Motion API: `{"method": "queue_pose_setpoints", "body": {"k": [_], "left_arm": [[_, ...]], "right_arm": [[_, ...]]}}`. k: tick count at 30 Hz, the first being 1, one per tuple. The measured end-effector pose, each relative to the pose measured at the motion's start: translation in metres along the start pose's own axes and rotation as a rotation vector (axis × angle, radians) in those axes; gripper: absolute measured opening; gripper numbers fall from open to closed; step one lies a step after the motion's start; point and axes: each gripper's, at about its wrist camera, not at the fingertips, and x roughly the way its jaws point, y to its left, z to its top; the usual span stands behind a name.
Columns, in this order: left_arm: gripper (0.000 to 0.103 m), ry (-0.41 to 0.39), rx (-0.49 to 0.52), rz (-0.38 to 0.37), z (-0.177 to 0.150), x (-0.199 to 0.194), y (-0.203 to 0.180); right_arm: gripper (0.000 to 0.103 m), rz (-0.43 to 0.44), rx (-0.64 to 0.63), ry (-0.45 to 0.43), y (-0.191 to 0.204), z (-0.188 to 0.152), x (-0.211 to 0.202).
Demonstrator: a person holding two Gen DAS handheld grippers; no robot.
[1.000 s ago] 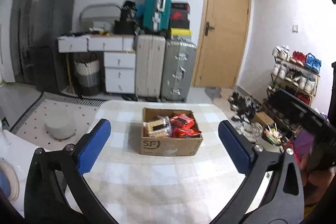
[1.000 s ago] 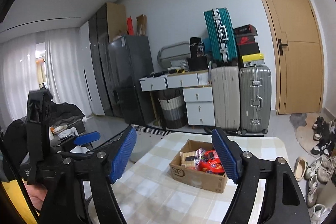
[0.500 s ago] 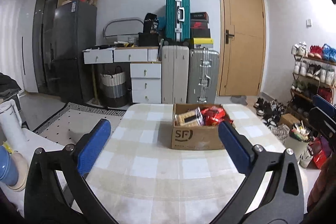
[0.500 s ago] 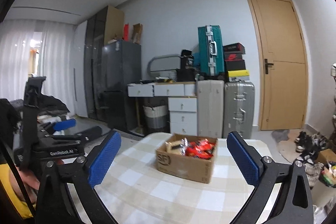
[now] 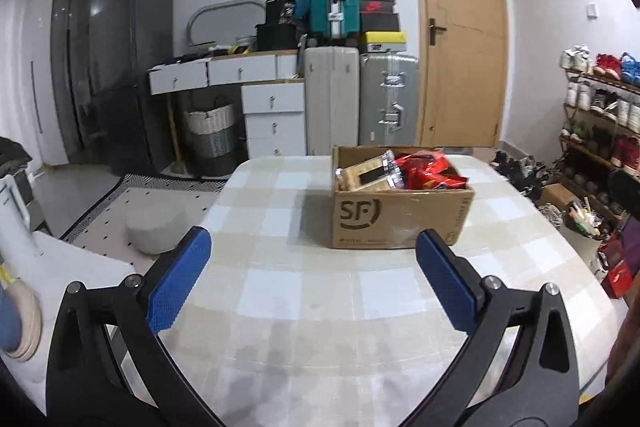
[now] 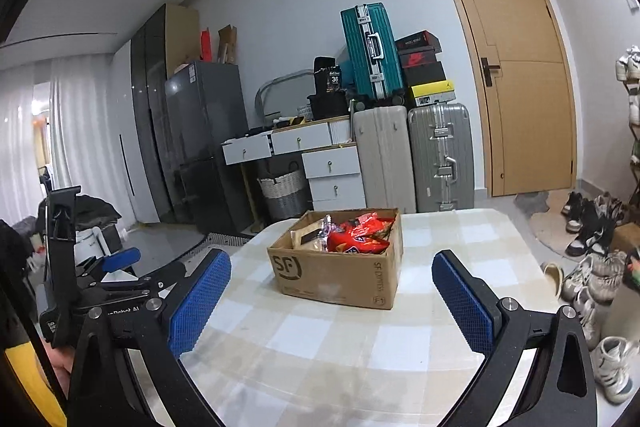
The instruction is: Organize snacks
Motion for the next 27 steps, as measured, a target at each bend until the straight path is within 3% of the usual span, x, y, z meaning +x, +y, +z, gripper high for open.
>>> {"method": "queue_pose_setpoints", "body": {"k": [7,16,27], "left_arm": [[0.102,-0.002,-0.064,-0.029,0.003,-0.010,0.001],[0.102,-0.046,-0.039,-0.017,-0.002,-0.025,-0.006],[0.102,-0.042,-0.077,-0.017,-0.004,-0.027,0.002]], "right_arm": [[0.102,0.011,0.066,0.046,-0.009,-0.004,-0.002],[0.102,-0.008,0.063,0.059,-0.009,-0.009,-0.002],[0.102,-0.011,0.004,0.056,0.003,-0.015,0.000]]}}
